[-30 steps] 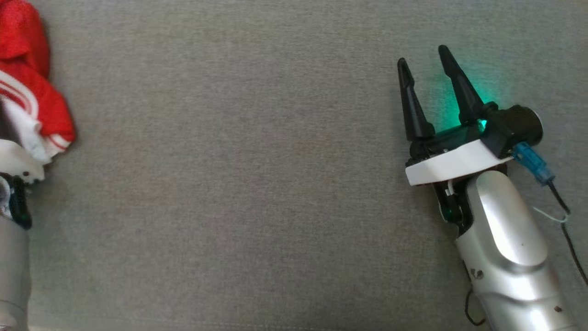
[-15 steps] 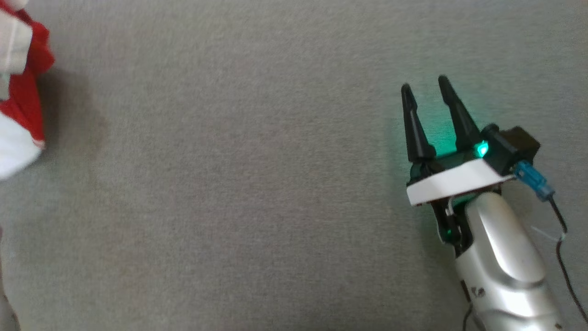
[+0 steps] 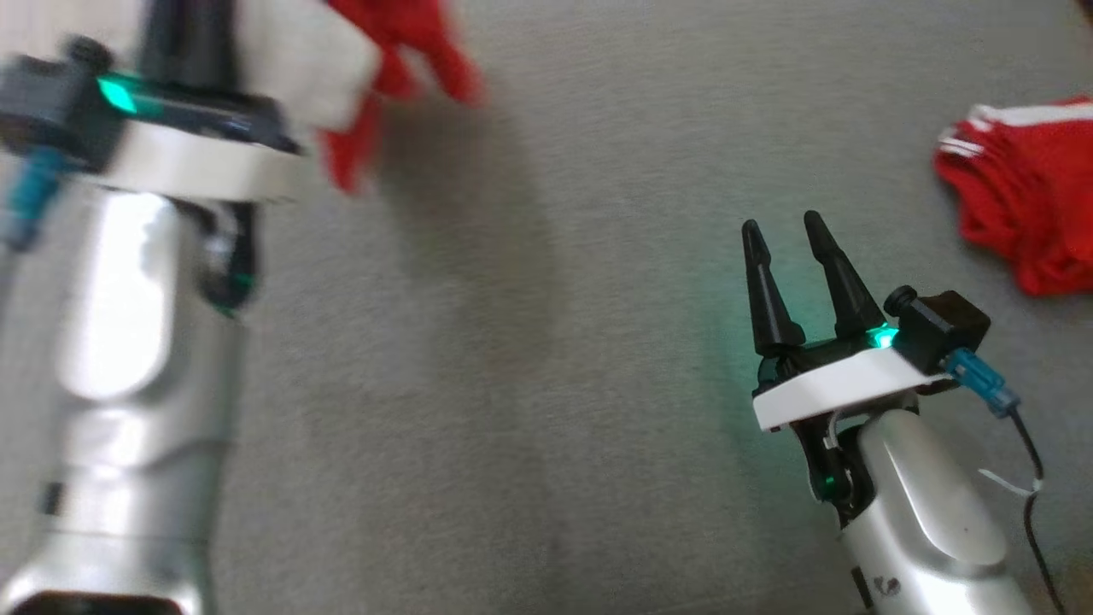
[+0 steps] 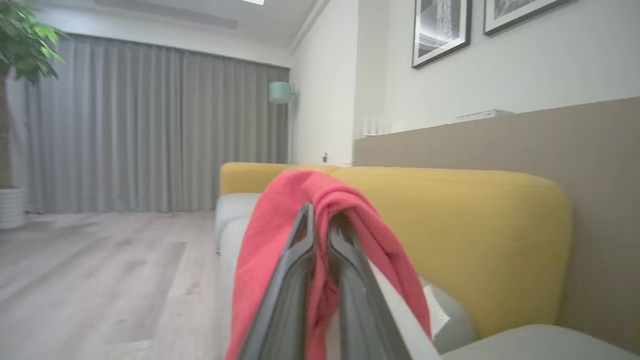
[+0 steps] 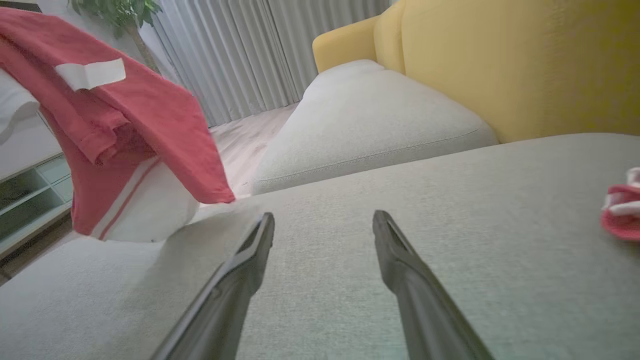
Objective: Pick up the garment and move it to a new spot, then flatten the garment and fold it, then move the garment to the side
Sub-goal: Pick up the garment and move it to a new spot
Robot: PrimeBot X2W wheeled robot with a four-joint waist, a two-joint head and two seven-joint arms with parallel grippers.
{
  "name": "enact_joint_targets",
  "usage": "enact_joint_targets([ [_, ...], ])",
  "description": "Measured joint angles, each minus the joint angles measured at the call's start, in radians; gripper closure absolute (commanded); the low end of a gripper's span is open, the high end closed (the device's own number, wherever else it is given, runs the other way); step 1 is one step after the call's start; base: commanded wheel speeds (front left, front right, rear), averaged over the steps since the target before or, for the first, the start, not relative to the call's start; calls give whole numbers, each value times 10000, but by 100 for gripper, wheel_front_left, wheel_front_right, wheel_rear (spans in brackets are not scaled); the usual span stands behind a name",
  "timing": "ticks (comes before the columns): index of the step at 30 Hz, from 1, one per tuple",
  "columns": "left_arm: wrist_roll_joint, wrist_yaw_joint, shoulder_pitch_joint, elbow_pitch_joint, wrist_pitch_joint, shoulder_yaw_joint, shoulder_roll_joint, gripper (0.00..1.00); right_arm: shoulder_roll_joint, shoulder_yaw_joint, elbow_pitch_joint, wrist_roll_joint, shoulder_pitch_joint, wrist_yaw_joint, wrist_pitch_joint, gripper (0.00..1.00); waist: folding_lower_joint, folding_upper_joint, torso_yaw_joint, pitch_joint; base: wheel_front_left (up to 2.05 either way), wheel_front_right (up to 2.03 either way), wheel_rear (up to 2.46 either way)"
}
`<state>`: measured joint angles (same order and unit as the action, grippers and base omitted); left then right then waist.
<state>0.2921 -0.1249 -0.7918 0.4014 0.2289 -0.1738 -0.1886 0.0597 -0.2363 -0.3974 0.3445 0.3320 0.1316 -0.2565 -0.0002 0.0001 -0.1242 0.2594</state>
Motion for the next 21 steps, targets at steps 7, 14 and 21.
enact_joint_targets([
  [7,320,364,1247,773,2,-529,1028,0,2,12,0,79,-90,0,0,0,1,0,-727,-188,0,0,0],
  [14,201,1104,3165,2704,198,-201,945,0,-6,81,-52,90,-205,0,0,0,2,0,-627,-207,0,0,0],
  [21,-407,1501,4851,1415,207,639,746,0,-13,382,-167,52,-307,0,0,0,2,0,-186,-497,0,0,0],
])
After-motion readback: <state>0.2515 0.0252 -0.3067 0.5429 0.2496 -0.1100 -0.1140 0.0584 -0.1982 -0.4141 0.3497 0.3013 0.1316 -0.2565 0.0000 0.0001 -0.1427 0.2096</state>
